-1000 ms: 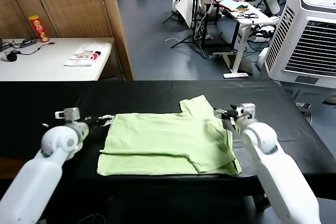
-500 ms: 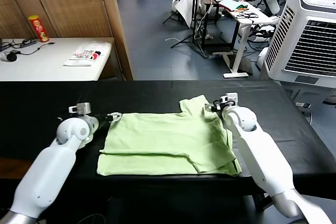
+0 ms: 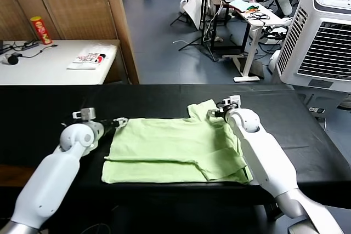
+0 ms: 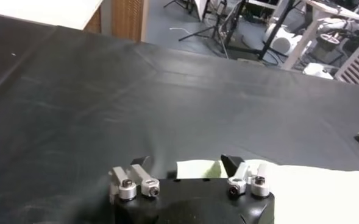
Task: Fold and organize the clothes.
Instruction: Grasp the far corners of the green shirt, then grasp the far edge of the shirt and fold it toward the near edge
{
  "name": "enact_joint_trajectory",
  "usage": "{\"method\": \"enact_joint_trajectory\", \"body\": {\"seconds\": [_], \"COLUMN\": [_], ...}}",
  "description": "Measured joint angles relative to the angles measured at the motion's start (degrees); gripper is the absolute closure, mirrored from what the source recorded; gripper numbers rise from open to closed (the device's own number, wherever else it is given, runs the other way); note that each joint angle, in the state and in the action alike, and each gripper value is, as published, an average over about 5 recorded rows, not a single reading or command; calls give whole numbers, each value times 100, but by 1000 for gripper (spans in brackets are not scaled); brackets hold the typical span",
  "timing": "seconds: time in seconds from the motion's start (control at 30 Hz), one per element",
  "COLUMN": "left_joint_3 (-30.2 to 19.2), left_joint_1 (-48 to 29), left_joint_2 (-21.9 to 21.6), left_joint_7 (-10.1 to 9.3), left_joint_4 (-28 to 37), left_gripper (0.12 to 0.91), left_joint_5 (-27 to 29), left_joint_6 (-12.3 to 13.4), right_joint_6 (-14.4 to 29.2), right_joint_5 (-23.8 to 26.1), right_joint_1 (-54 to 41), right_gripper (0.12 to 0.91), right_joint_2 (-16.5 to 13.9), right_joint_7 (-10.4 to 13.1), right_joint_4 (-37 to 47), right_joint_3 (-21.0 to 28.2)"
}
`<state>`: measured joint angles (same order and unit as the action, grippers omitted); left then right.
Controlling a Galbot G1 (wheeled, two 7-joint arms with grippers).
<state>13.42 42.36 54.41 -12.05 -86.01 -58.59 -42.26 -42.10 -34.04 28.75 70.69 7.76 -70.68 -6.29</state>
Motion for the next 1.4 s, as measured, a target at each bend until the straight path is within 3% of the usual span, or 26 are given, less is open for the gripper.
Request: {"method": "enact_joint_trajectory", "body": {"seconds": [0.1,0.3,0.43,0.5,0.73,0.8,1.13,1.4], "left_joint_3": [0,10,25,27,28,29,76,257], "left_joint_1": [28,42,43,50,68,79,136,276], "left_joint_2": [-30,-12,19,24,20,14,39,24], "left_joint_7": [-1,7,16,22,52,62,138,145], "left_joint_4": [-56,-39,1,3,-65,-91,-211,-421], "left_gripper": [354,521,556,586,885,901,904,904], "left_joint_5": [-1,45,61,66,80,82,181,226], "left_joint_6": [-9,-3,8,10,-1,-2,-1,38], "right_joint_6": [-3,-9,-9,-9,-8,-8,25,766], "right_joint_5": [-10,-45,-56,-56,-127,-150,-93,71], "right_joint_1": [38,125,184,201,260,288,456,712], "right_gripper": [257,319,392,469,832,891,903,903], "right_joint_2": [-30,-100,-132,-134,-132,-132,-242,-453], "right_joint_7": [19,98,98,85,84,91,-149,-534], "right_joint_4": [-59,-175,-236,-248,-320,-350,-532,-905], "right_joint_3": [-13,-91,-121,-132,-172,-191,-310,-431]}}
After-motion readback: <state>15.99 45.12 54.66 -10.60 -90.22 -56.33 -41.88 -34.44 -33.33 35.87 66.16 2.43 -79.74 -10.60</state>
